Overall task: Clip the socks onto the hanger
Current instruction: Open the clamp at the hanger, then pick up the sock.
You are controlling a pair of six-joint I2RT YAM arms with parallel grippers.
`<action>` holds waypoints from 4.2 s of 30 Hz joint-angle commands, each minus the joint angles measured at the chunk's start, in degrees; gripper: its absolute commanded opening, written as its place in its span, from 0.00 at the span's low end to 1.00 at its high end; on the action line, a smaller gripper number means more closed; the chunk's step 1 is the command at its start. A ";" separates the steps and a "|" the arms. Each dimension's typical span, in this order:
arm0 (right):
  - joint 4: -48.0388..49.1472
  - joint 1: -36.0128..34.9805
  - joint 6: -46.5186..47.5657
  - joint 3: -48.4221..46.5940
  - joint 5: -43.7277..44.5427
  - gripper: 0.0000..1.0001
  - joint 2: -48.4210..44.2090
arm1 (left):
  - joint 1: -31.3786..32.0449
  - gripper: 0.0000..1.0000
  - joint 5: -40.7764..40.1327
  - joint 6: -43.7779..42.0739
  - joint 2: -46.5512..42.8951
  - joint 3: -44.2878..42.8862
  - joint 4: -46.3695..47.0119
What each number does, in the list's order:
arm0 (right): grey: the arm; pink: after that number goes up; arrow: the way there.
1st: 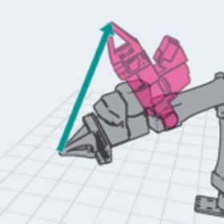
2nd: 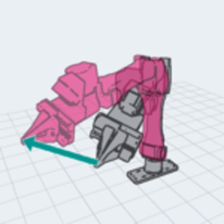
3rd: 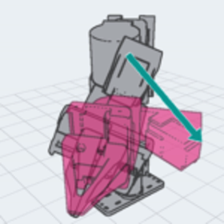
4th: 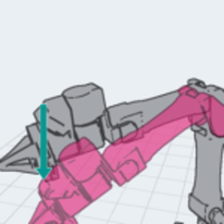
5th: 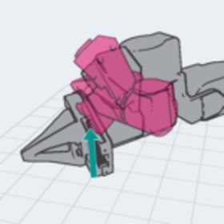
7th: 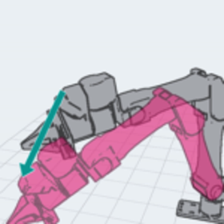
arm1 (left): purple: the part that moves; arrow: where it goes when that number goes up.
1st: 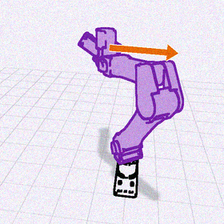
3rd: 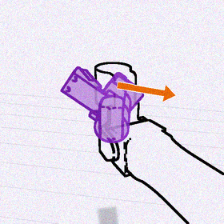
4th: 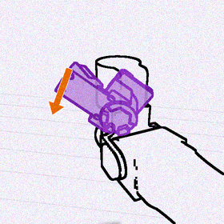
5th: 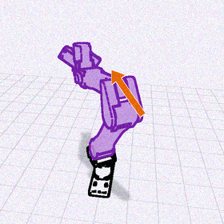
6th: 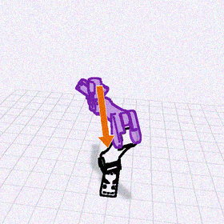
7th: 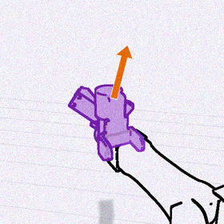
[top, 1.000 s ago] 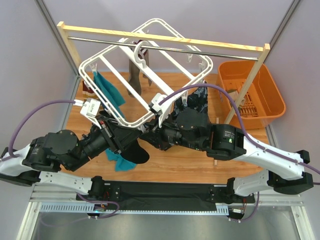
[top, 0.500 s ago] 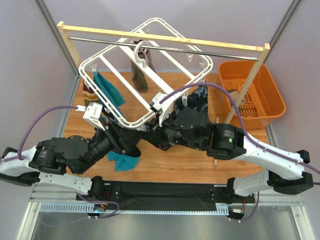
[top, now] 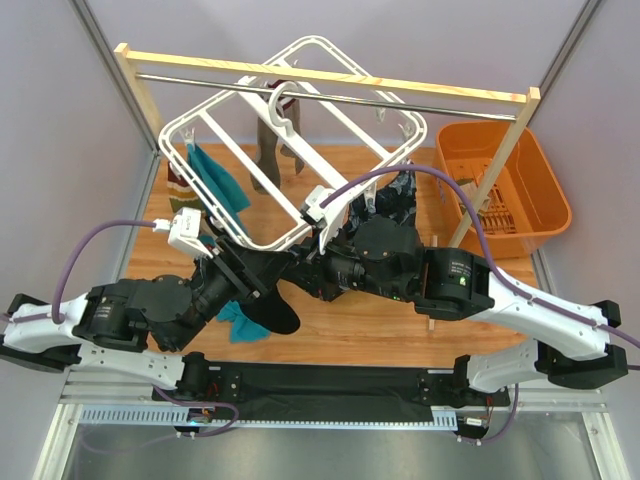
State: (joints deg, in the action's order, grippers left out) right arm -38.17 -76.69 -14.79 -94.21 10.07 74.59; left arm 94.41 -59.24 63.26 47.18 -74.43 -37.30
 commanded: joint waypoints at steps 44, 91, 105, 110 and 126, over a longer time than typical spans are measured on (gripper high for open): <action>-12.98 -1.80 -6.83 8.52 21.31 0.79 -20.27 | -0.10 0.00 -4.48 2.04 2.30 -2.38 -2.87; 27.20 -1.80 7.85 16.35 5.05 0.56 -8.58 | -0.10 0.00 -2.37 10.83 0.64 -0.80 -1.99; -5.39 -1.89 -3.04 22.14 17.14 0.83 -31.41 | -0.02 0.00 -2.90 11.97 -1.47 0.95 -3.75; -16.74 -1.89 -12.88 21.71 32.45 0.64 -34.51 | -0.10 0.00 -2.81 11.79 -1.91 1.13 -3.83; -34.83 35.19 -35.45 32.32 37.59 0.53 -34.23 | -0.10 0.00 -2.46 10.21 -3.93 1.66 -5.32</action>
State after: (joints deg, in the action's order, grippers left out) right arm -74.28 -56.29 -58.81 -66.26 59.48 42.09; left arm 94.41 -61.82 73.52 43.70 -72.75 -41.39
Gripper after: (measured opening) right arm 0.527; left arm 0.316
